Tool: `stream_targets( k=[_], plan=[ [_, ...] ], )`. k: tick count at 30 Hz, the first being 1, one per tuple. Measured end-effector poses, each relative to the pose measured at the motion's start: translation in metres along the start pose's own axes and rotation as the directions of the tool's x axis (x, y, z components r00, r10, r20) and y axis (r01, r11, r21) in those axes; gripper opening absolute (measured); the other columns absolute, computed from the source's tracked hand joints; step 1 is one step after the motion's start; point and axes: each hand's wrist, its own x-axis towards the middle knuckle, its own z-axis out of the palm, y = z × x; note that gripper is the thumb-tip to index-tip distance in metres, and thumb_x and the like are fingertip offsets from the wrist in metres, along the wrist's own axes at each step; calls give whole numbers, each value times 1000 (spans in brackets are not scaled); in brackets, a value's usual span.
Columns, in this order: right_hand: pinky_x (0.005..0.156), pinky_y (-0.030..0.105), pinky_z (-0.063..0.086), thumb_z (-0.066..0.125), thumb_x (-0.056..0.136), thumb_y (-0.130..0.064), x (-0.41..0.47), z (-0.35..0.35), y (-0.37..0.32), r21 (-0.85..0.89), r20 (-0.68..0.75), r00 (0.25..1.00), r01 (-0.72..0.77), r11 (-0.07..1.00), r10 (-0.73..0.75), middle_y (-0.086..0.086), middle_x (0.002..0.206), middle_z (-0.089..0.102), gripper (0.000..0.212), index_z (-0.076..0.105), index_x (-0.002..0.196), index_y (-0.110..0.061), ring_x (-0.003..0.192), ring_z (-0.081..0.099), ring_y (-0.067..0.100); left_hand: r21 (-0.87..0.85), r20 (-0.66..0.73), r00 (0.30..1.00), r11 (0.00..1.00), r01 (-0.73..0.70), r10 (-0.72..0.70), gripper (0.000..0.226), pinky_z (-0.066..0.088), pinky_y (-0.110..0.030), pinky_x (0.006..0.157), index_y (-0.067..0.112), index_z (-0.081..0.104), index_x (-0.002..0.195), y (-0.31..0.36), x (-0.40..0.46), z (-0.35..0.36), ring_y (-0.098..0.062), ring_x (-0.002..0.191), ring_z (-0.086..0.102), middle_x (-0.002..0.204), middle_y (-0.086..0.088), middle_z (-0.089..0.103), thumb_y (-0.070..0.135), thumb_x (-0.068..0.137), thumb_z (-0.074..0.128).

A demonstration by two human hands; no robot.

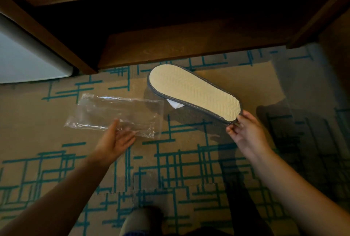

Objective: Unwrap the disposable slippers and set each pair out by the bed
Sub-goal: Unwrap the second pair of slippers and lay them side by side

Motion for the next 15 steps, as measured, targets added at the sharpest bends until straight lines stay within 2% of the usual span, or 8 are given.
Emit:
stream_targets(
  k=[3,5,6,8,10,11,13,15],
  plan=[
    [67,29,47,41,95,-3,-2,3,-1,15,19,1000,20,1000,-20,7,92,56,40,40,134,-12,76,52,18,237,-205,978,969,73,-24,54,44,-38,88,10,48,113,0,-5,-4,-28,104,55,109,-12,53,55,89,33],
    [68,29,47,40,95,-3,-3,5,-2,25,22,999,25,999,-25,6,91,56,35,44,128,-13,75,51,18,417,-396,899,909,-5,187,47,53,-38,74,3,54,99,-4,-9,-15,-32,89,57,97,-14,52,45,89,37],
    [67,29,47,40,95,-2,-3,5,-2,27,21,999,24,999,-24,6,90,56,29,47,121,-13,74,51,17,590,-433,811,804,-74,393,41,51,-42,72,0,56,97,-7,-10,-20,-35,87,57,91,-17,54,37,87,42],
    [65,28,46,39,95,-2,-4,7,-2,37,23,1000,19,999,-19,6,87,56,19,52,103,-14,72,51,17,924,-135,673,337,-179,728,28,43,-46,82,0,57,103,-18,-16,-23,-40,98,53,98,-23,56,20,84,54],
    [63,29,45,40,95,-1,-3,8,0,53,23,1000,10,999,-12,7,87,56,20,50,105,-16,71,50,18,939,330,661,-166,-300,673,41,41,-47,90,10,53,118,-33,-25,-15,-38,108,48,118,-21,51,25,80,59],
    [62,29,46,41,95,-1,-2,9,1,62,25,1000,3,998,-4,7,88,56,23,48,112,-15,71,51,18,885,464,685,-326,-333,562,50,41,-48,93,18,49,125,-39,-26,-10,-35,115,46,127,-16,47,37,79,55],
    [57,27,47,41,95,-2,-1,9,4,59,42,999,-6,998,3,8,88,58,28,46,120,-13,70,51,17,785,570,734,-509,-353,369,63,33,-47,105,30,37,135,-47,-21,-1,-28,128,36,139,-6,38,55,76,33],
    [54,26,48,41,95,-2,-3,10,5,29,58,998,-13,999,11,8,87,59,25,50,116,-12,68,52,17,751,587,757,-542,-378,287,70,22,-47,113,34,28,139,-46,-10,3,-25,135,28,145,-3,32,60,74,20]
  ],
)
